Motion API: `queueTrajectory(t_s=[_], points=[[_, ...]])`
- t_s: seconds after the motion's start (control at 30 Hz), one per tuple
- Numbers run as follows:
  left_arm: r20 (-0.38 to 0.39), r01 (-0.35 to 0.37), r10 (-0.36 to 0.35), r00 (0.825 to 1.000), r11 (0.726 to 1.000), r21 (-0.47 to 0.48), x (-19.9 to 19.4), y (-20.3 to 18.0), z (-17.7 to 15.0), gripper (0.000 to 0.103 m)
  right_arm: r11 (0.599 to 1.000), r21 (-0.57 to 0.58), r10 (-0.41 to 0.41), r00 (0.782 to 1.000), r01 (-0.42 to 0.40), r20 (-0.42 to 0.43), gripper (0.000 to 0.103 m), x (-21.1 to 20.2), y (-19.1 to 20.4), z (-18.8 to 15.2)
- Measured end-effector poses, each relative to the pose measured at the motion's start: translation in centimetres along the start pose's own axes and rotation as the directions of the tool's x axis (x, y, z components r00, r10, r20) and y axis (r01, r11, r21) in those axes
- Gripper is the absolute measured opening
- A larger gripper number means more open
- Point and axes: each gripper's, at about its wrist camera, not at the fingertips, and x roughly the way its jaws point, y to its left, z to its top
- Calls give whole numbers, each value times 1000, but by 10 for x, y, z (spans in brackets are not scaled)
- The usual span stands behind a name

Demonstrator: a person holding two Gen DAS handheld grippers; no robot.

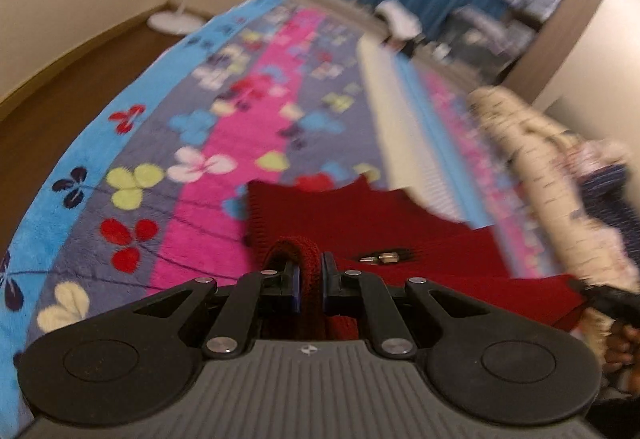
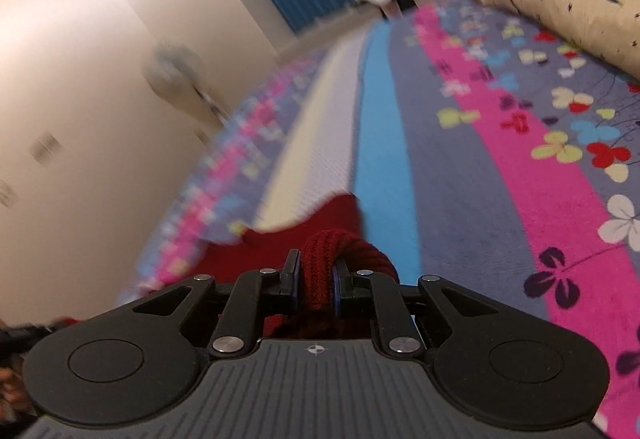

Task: Fold small clothes
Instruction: 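Lift the hem with both tools, fold it toward the collar, and release, then move both open tools to the new folded edge of the sweater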

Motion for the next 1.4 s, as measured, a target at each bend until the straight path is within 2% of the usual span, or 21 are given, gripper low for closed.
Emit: queueTrajectory(t_s=[0.13,0.2,0.33,0.4,0.43,0.5,0.57,0.63,0.7,0.8,0.9,1.03,1.2,1.23,1.3,1.4], points=[[-105,-50,40,994,994,-94,46,23,1,10,997,43,-63,997,65,-52,15,43,-6,-1],[-114,-58,48,992,995,-82,51,24,3,10,994,70,-77,995,81,-59,16,52,-5,-2],[-143,-74,60,988,993,-93,59,25,2,11,991,32,-125,989,128,-83,17,65,4,-6],[-147,-83,71,987,993,-81,59,23,2,14,990,33,-136,987,139,-89,22,72,3,-5],[-144,-84,72,987,993,-81,57,20,3,14,989,31,-141,986,144,-90,23,71,4,-6],[-135,-73,60,989,993,-96,54,20,4,14,987,19,-158,984,160,-84,37,70,3,-4],[-124,-52,37,992,991,-123,50,23,5,16,987,15,-161,985,163,-60,44,62,2,-2],[-107,-38,22,994,988,-147,43,25,6,22,988,30,-149,989,150,-20,45,48,-2,1],[-74,-63,52,996,986,-153,34,28,8,42,987,54,-150,989,148,21,47,35,-8,3],[-24,-96,93,995,978,-184,19,42,10,43,983,84,-170,982,164,77,49,17,-21,5],[-20,-130,129,991,971,-201,12,53,11,43,978,105,-188,979,179,79,49,8,-35,2],[-65,-165,156,986,971,-175,14,59,9,44,979,91,-186,982,182,40,49,7,-41,-2],[-153,-223,208,966,971,-89,28,53,-1,45,983,50,-177,984,178,-18,50,17,-37,-7],[-158,-213,200,967,974,-73,29,50,-2,45,984,38,-174,984,175,-29,50,20,-35,-7],[-166,-179,170,971,983,-42,32,44,-5,54,987,11,-159,986,160,-49,50,24,-31,-9],[-194,-137,140,971,990,29,38,31,-10,59,993,-23,-121,989,119,-88,50,31,-24,-11]])
